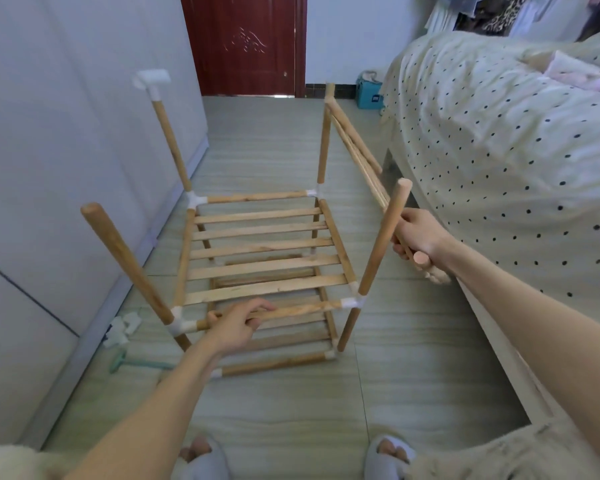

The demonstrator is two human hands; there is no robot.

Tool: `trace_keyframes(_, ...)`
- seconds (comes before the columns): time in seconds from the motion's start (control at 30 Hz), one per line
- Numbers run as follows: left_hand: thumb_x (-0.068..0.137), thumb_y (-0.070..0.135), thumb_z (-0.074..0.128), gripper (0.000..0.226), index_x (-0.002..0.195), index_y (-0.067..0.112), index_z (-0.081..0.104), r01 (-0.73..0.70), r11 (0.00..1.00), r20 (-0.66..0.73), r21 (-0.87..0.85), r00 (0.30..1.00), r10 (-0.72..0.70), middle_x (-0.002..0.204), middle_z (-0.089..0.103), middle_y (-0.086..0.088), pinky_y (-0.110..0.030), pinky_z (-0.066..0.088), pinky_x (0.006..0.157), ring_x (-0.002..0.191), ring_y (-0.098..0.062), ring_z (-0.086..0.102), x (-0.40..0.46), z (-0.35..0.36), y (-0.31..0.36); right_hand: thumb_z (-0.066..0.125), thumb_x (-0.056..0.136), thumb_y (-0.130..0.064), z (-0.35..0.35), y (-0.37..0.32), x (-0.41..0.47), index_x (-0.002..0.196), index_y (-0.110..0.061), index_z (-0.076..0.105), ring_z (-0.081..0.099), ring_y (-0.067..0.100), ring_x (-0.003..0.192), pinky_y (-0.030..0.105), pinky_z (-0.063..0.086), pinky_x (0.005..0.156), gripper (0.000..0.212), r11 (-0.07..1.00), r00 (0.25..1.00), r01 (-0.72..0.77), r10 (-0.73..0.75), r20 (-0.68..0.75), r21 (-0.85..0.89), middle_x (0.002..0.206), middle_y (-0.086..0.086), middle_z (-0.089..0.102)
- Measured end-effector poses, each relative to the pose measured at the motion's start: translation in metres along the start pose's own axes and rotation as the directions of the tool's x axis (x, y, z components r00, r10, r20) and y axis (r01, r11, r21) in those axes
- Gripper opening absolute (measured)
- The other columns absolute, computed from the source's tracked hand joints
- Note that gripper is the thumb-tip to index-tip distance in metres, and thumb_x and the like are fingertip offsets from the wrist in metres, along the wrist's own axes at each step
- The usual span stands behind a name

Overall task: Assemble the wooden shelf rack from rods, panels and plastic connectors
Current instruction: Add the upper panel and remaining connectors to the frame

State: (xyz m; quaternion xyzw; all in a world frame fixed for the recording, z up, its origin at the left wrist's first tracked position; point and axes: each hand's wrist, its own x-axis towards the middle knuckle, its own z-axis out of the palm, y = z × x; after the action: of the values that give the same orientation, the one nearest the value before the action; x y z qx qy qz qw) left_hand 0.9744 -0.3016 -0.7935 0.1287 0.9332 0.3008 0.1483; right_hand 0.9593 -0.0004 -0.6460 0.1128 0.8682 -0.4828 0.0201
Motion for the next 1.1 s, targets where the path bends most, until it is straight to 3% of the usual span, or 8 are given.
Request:
trace_keyframes(0.2,0.097,0.013,0.048,0.032,0.104,0.044,0.054,0.047,0.995,0.162,-0.086,0.986,-0.033,0.111,0.055,0.015,-0.017,0.024,0.084,0.107,-0.005,0.047,-0.011,0.013,0.022,0.041,0.097,-0.041,-0.020,-0.008,-0.006,0.095,-0.009,0.057,0.049,0.012,0.052,0.014,0.041,0.044,0.036,0.980,0.977,0.184,-0.191,-0.099,-0.082,0.064,-0.001,0.053)
trace_keyframes(0.37,0.094,0.009,0.053,0.031,0.107,0.036,0.057,0.054,0.991,0.287,-0.120,0.958,-0.017,0.119,0.054,-0.002,-0.030,0.041,0.093,0.107,-0.015,0.051,-0.023,0.014,0.035,0.040,0.099,-0.035,-0.035,-0.031,-0.014,0.100,-0.004,0.058,0.046,0.012,0.046,0.019,0.041,0.040,0.035,0.961,0.954,0.267,-0.275,-0.124,-0.078,0.062,0.001,0.050)
trace_keyframes(0.5,0.093,0.001,0.047,0.039,0.118,0.029,0.058,0.031,0.995,0.318,-0.100,0.948,0.003,0.129,0.056,-0.004,-0.019,0.043,0.089,0.107,-0.010,0.051,-0.033,0.012,0.043,0.040,0.099,-0.034,-0.036,-0.053,-0.023,0.098,0.005,0.056,0.047,0.015,0.049,0.027,0.043,0.046,0.042,0.902,0.901,0.404,-0.421,-0.104,-0.152,0.063,0.002,0.049)
trace_keyframes(0.57,0.095,0.003,0.042,0.042,0.129,0.025,0.054,-0.001,1.000,0.328,-0.025,0.945,0.009,0.137,0.051,-0.002,-0.024,0.041,0.098,0.118,-0.013,0.049,-0.032,-0.001,0.052,0.040,0.099,-0.035,-0.038,-0.064,-0.028,0.094,-0.001,0.056,0.048,0.016,0.052,0.028,0.043,0.050,0.038,0.857,0.868,0.466,-0.491,-0.073,-0.222,0.064,0.001,0.050)
trace_keyframes(0.73,0.099,0.020,0.043,0.035,0.134,0.025,0.048,-0.107,0.993,0.052,-0.039,0.993,0.109,0.132,0.053,0.000,-0.026,0.041,0.095,0.113,-0.011,0.050,-0.024,-0.071,0.100,0.042,0.097,-0.037,-0.034,-0.091,-0.034,0.087,-0.013,0.052,0.047,0.016,0.064,0.031,0.039,0.062,0.028,0.741,0.799,0.555,-0.602,-0.008,-0.377,0.070,-0.001,0.050)
trace_keyframes(0.87,0.099,0.024,0.042,0.031,0.130,0.024,0.050,-0.261,0.955,-0.298,-0.141,0.931,0.210,0.119,0.057,0.002,-0.021,0.042,0.082,0.100,-0.008,0.055,-0.020,-0.133,0.136,0.042,0.097,-0.040,-0.015,-0.112,-0.040,0.085,-0.017,0.050,0.047,0.015,0.064,0.031,0.038,0.061,0.028,0.682,0.748,0.609,-0.664,0.006,-0.405,0.067,-0.004,0.049)
trace_keyframes(0.97,0.097,0.034,0.044,0.039,0.133,0.020,0.044,-0.344,0.793,-0.437,-0.504,0.893,0.109,0.114,0.060,0.004,-0.022,0.050,0.078,0.098,-0.006,0.061,-0.025,-0.164,0.153,0.041,0.096,-0.045,0.002,-0.124,-0.044,0.089,-0.018,0.050,0.051,0.017,0.070,0.034,0.042,0.066,0.029,0.631,0.713,0.626,-0.702,0.007,-0.459,0.072,-0.005,0.052)
trace_keyframes(1.1,0.084,0.046,0.055,0.058,0.133,0.019,0.042,-0.390,0.394,-0.424,-0.832,0.906,0.003,0.126,0.058,-0.003,-0.040,0.052,0.091,0.110,-0.015,0.061,-0.023,-0.181,0.159,0.042,0.095,-0.047,0.031,-0.124,-0.049,0.099,-0.017,0.055,0.058,0.021,0.076,0.034,0.047,0.068,0.032,0.547,0.663,0.633,-0.749,0.018,-0.548,0.078,-0.003,0.056)
